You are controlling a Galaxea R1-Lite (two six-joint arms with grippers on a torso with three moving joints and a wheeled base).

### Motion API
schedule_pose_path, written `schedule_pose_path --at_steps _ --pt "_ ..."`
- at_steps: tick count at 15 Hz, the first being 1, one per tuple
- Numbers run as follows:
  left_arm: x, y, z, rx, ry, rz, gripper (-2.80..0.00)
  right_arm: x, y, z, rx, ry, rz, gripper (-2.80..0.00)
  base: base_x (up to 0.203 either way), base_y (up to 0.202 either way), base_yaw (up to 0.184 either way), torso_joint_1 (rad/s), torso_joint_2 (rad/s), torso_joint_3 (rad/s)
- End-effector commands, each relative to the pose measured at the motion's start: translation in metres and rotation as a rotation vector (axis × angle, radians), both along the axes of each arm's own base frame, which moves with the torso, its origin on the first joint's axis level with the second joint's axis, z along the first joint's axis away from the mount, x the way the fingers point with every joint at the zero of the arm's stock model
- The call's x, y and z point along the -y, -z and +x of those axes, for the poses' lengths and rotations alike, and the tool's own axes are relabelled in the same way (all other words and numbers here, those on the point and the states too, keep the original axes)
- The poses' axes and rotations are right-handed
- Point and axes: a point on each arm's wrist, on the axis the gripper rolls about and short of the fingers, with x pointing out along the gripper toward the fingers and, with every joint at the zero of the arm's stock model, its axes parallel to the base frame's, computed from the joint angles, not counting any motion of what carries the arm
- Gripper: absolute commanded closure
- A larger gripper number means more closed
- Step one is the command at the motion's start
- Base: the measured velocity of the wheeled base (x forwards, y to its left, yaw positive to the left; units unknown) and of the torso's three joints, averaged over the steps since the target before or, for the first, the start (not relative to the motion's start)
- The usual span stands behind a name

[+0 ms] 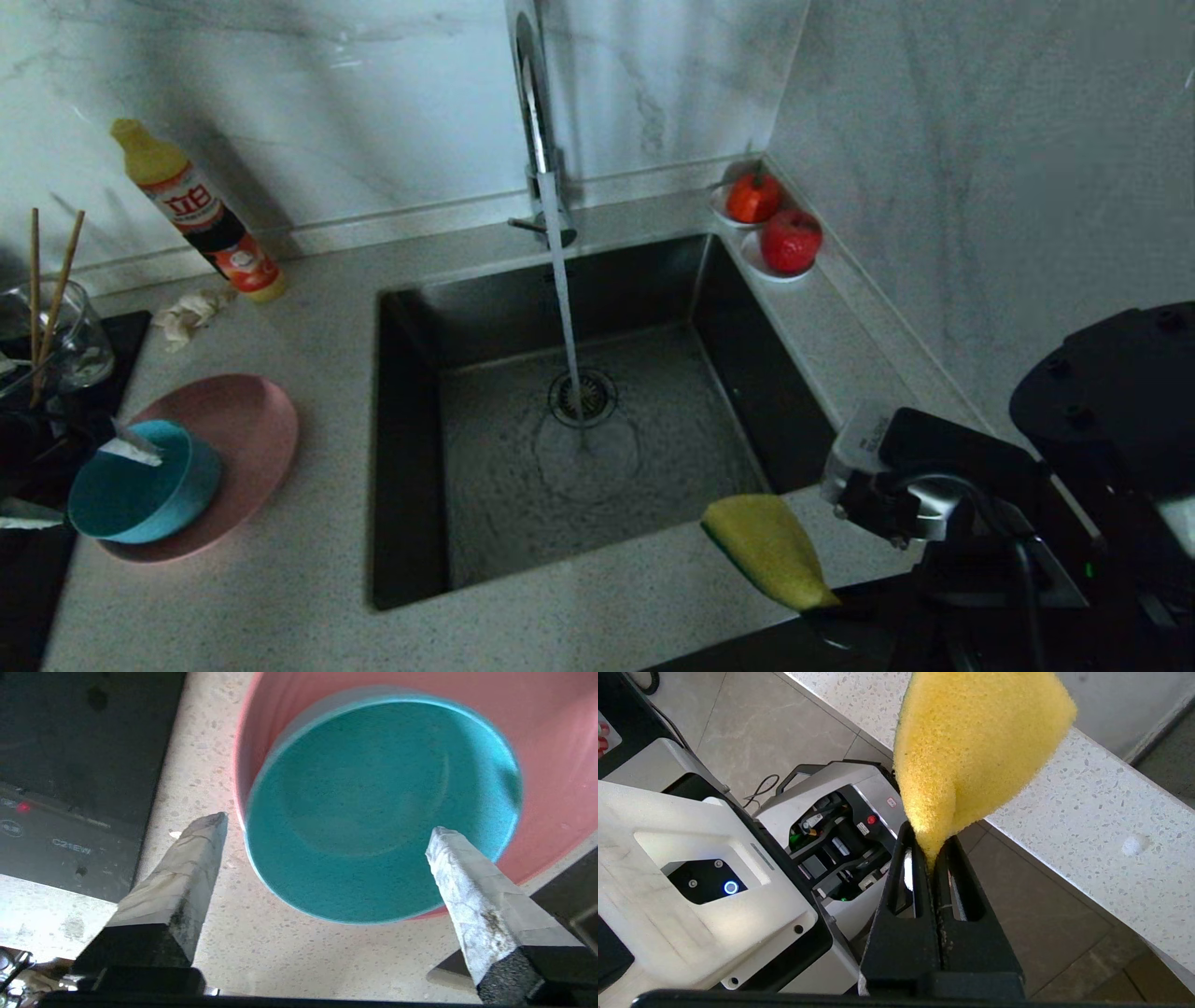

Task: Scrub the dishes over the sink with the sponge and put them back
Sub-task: Pick up a bowl and the sponge

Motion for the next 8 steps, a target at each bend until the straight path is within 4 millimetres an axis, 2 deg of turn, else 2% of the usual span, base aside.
schedule_pose_path --at_steps 1,8 --pt "-0.0012 0.0061 0.0016 -0.019 0.001 -0.012 -2.80 0.0000 0.0003 -0.0002 -0.002 -0.001 -0.002 0.00 0.000 0.000 0.000 0.000 0.00 0.000" --pt "-0.0051 0.0160 0.0080 -0.041 0.001 -0.031 -2.80 -0.0001 0.0015 -0.0001 -0.006 0.001 -0.007 0.00 0.000 0.000 0.000 0.000 0.00 0.000"
